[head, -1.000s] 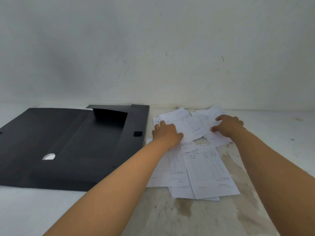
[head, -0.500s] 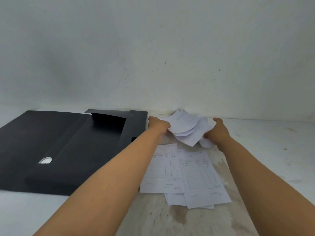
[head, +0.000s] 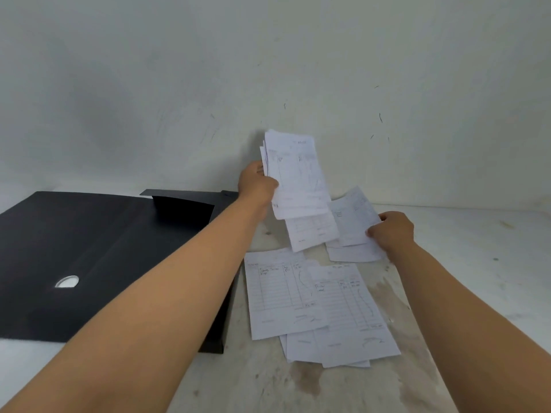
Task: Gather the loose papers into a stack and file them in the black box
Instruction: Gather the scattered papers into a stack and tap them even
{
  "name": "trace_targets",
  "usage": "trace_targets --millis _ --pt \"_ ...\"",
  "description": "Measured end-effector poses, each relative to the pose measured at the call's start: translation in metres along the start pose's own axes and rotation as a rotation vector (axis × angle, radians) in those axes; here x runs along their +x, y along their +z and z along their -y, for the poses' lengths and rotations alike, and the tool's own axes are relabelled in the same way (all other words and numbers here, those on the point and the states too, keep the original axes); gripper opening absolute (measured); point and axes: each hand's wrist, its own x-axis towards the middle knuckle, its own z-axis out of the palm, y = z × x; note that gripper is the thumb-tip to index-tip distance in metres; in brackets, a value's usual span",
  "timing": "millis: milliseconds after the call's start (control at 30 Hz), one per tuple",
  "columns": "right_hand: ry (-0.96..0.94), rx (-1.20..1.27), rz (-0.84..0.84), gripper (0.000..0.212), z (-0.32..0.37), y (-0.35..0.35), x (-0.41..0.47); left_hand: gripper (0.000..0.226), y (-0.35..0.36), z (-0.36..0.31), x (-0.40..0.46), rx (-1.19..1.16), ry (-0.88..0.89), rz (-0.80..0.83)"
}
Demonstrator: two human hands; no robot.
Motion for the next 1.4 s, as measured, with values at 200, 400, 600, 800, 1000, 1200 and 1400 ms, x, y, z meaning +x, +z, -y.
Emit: trace_targets --millis 200,400,600,800,1000,1200,1400 --pt "0.036 0.106 0.039 0.036 0.003 0.001 0.005 0.056 0.014 0.013 0.0 -0.117 -0.116 0.189" --pt "0.017 -0.015 0.132 0.05 0.004 -0.001 0.01 0.061 0.037 0.053 0.01 0.267 -0.186 0.273" --pt "-0.064 -0.182 0.25 0.052 0.016 0.008 0.011 0.055 0.052 0.059 0.007 0.511 -0.099 0.292" --pt "-0.001 -0.056 0.288 0.056 0.034 0.011 0.003 0.061 0.055 0.054 0.008 0.179 -0.277 0.312" --pt "0.096 0.251 0.179 0.037 0.033 0.009 0.001 0.059 0.047 0.04 0.003 -0.094 -0.276 0.364" --pt "0.051 0.655 0.284 0.037 0.034 -0.023 -0.019 0.058 0.041 0.02 -0.011 -0.225 -0.205 0.431" --pt "0.052 0.613 0.134 0.039 0.027 -0.057 -0.039 0.064 0.023 0.019 -0.041 0.791 -0.016 0.618"
